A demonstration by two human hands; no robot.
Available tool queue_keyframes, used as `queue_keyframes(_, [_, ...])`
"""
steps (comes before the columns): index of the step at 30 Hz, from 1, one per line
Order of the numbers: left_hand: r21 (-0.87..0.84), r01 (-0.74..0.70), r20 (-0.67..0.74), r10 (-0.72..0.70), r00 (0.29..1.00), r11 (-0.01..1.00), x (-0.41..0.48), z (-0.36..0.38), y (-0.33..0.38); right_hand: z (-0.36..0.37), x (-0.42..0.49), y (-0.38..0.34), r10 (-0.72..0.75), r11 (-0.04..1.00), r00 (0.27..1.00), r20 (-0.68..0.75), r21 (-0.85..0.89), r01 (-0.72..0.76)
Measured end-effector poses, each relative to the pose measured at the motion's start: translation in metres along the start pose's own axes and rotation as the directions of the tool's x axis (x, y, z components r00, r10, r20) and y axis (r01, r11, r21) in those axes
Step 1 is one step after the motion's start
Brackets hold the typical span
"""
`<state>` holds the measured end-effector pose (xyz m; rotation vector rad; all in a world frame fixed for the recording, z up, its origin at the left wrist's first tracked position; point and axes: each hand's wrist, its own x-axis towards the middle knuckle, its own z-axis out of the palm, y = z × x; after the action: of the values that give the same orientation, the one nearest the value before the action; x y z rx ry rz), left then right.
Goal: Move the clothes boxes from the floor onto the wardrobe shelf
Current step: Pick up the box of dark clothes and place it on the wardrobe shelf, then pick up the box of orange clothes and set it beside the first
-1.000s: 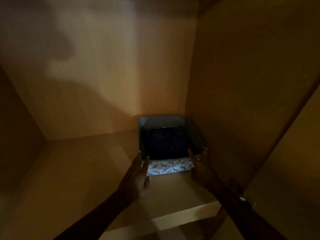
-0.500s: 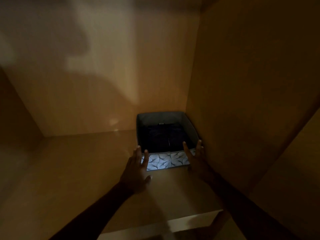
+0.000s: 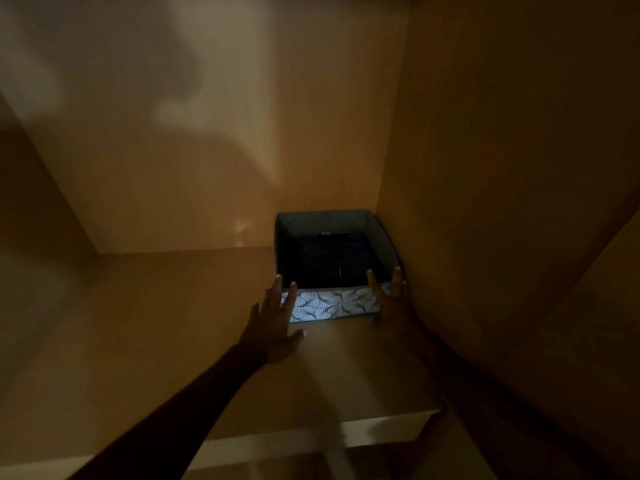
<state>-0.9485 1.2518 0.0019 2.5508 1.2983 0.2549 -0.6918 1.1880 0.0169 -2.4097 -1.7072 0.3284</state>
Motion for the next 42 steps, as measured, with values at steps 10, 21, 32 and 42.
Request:
queue_keyframes(10, [-0.774, 0.188, -0.206, -0.522, 0.828, 0.604, -0.091, 0.019, 0.003, 0.041, -0.076, -0.058, -0.098, 0.616, 0.994, 0.048, 0.787, 0.023])
queue_keyframes(21, [-0.919, 0.319, -0.099, -0.92, 0.379, 0.23, -0.295, 0.057, 0.005, 0.117, -0.158, -0.146, -0.58, 0.561, 0.74, 0.341, 0.826, 0.059])
queue_keyframes(32, [-0.973, 0.208, 0.014, -0.931, -0.366, -0.096, -0.505, 0.12, 0.099, 0.197, -0.305, -0.208, -0.8, 0.593, 0.112, 0.589, 0.75, 0.293])
queue_keyframes(42, [-0.985, -0.047, 0.143, -0.646, -0.75, -0.164, -0.641, 0.164, 0.246, 0.225, -0.491, -0.226, -0.713, 0.408, -0.348, 0.609, 0.764, 0.5])
